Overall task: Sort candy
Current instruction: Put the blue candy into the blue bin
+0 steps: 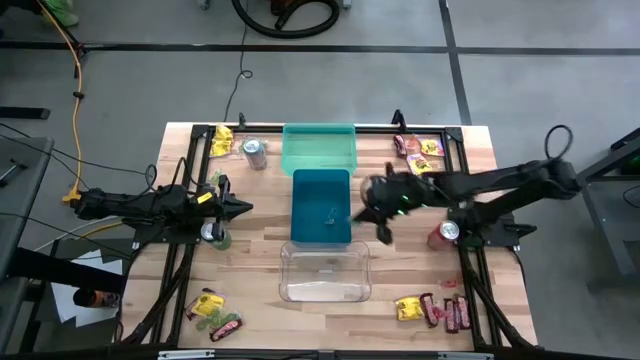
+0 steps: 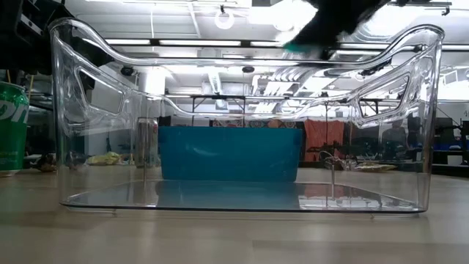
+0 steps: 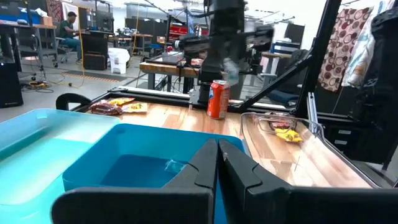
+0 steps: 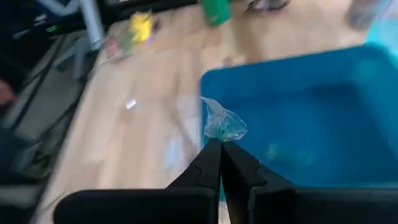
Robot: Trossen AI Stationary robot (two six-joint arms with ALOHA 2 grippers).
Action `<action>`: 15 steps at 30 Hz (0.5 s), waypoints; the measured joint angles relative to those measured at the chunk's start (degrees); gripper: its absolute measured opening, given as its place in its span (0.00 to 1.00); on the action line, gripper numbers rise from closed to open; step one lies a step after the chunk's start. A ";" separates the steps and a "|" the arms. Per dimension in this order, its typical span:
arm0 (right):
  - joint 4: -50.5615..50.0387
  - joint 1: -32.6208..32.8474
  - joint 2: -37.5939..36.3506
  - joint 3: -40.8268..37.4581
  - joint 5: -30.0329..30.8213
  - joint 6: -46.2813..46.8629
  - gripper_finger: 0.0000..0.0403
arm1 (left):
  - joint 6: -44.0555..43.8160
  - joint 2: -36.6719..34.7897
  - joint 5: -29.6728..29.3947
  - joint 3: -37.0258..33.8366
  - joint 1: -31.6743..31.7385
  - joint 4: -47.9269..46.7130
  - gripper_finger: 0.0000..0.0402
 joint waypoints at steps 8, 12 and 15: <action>14.76 -5.90 11.78 0.00 -0.64 1.41 0.03 | 0.00 0.00 0.00 0.02 0.00 -0.01 0.00; 12.45 -6.37 13.89 1.79 -2.45 4.14 0.15 | 0.00 0.00 -0.01 0.01 0.00 0.01 0.00; 10.45 -6.36 14.17 4.50 -2.25 4.01 0.30 | 0.00 0.01 -0.01 0.01 0.00 0.01 0.00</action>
